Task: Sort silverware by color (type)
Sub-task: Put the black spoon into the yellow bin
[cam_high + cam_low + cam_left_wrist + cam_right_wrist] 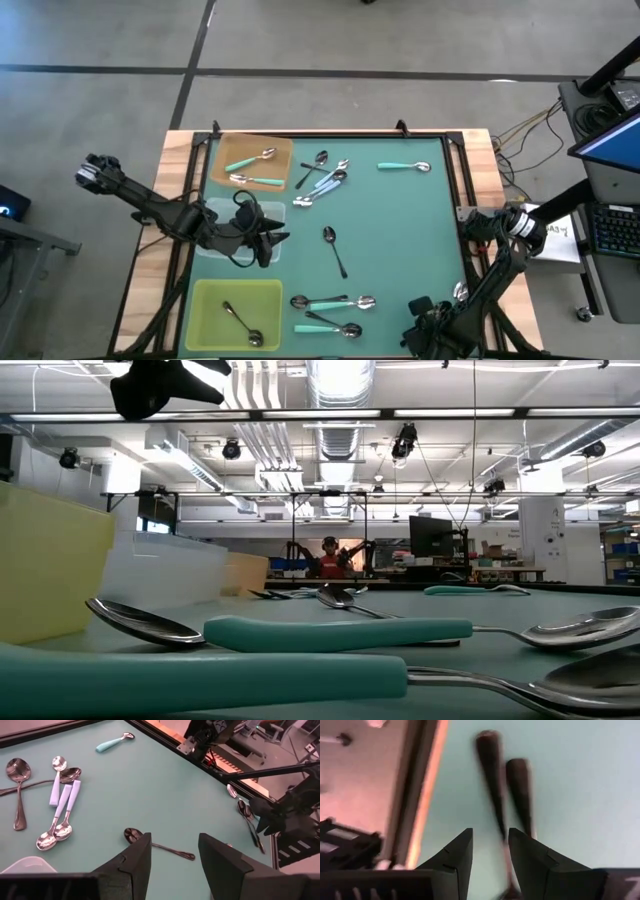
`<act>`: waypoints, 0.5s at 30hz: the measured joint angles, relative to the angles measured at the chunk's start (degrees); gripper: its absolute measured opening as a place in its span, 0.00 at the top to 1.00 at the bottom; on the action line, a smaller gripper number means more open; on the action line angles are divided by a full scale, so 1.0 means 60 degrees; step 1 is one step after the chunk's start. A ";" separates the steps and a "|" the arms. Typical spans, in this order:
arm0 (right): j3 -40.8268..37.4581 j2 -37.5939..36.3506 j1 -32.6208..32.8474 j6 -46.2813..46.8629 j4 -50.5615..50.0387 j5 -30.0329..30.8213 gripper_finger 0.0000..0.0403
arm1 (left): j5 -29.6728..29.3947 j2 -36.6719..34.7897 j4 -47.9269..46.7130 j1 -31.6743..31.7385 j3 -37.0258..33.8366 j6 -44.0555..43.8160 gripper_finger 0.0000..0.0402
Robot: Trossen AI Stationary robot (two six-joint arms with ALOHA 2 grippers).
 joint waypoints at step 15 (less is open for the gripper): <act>-0.0103 0.0000 0.0004 0.0145 -0.0033 0.0327 0.71 | -0.0011 -0.0004 0.0000 0.0000 0.0000 -0.0004 0.64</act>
